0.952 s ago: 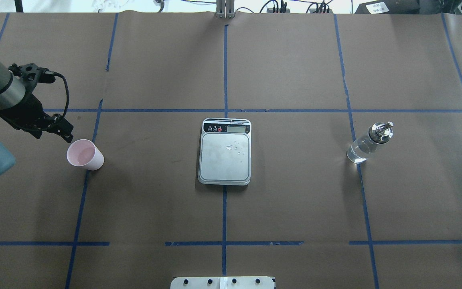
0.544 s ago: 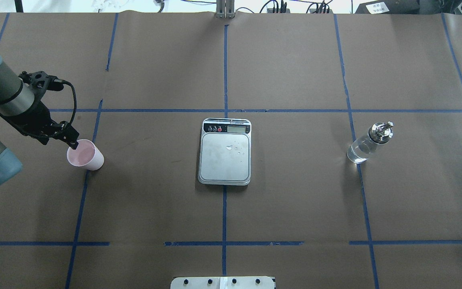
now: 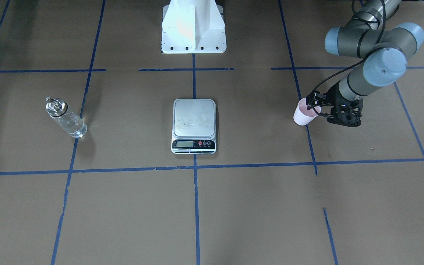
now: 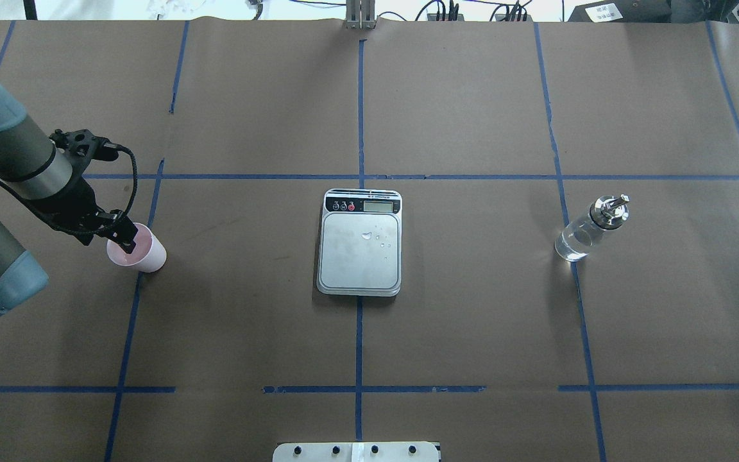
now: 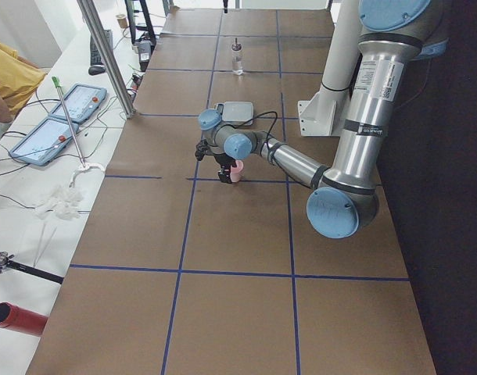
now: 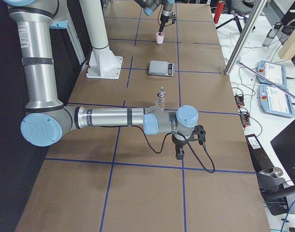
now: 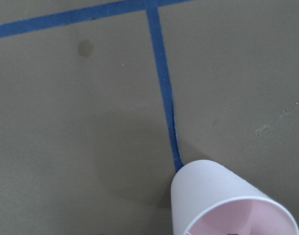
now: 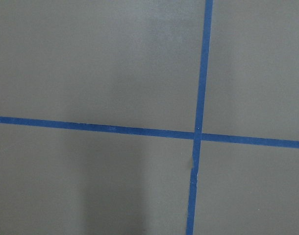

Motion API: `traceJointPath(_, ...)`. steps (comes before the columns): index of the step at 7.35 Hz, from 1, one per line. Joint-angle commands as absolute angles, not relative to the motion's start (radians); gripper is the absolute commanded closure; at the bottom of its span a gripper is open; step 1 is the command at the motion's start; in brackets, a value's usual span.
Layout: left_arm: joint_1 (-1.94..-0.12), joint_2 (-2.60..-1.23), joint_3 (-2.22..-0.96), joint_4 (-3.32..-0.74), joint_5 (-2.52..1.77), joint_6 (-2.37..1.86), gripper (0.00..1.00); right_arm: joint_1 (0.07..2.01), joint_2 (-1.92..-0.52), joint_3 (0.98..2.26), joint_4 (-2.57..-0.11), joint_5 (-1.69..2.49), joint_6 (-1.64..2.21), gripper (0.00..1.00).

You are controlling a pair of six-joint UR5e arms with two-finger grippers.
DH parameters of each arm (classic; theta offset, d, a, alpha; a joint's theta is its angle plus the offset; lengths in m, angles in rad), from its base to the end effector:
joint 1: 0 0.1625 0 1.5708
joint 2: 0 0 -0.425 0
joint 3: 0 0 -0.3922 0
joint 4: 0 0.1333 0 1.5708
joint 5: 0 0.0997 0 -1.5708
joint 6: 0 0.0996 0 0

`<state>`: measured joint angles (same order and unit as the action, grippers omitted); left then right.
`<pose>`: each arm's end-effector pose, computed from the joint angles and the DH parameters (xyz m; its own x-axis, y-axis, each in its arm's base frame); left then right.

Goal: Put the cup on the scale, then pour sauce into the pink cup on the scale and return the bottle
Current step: 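Close the left gripper on the pink cup's rim, then carry the pink cup with the left gripper onto the scale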

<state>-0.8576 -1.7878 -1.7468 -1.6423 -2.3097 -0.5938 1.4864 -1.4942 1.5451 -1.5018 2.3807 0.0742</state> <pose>0.3267 -0.4789 0.4485 0.6270 0.2117 -0.7497 -0.2825 0.9587 0.0344 0.0162 -0.5347 0.6226 0.6841 -0.0707 0.7259 0.0331 0.9973 0.0660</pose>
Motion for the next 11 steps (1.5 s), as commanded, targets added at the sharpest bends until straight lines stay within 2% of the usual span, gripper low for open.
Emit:
traceJointPath(1,-0.847,-1.799,-1.741,-1.640,-2.306,-0.591,0.87,1.486,-1.494,1.542,-1.500,2.381,0.074,0.00)
traceJointPath(2,-0.845,-1.807,-1.737,-1.637,-2.304,-0.589,1.00,1.486,-1.496,1.540,-1.502,2.381,0.074,0.00)
traceJointPath(5,-0.856,-1.851,-1.756,-1.626,-2.226,-0.610,1.00,1.486,-1.496,1.542,-1.502,2.396,0.072,0.00)
traceJointPath(8,-0.848,-2.061,-1.773,-1.518,-2.218,-0.838,1.00,1.486,-1.493,1.557,-1.497,2.427,0.071,0.00)
traceJointPath(9,-0.792,-2.121,-1.770,-1.516,-2.212,-0.950,1.00,1.486,-1.494,1.555,-1.497,2.422,0.072,0.00)
traceJointPath(11,-0.697,-2.274,-1.697,-1.517,-2.185,-1.124,1.00,1.486,-1.496,1.554,-1.497,2.421,0.074,0.00)
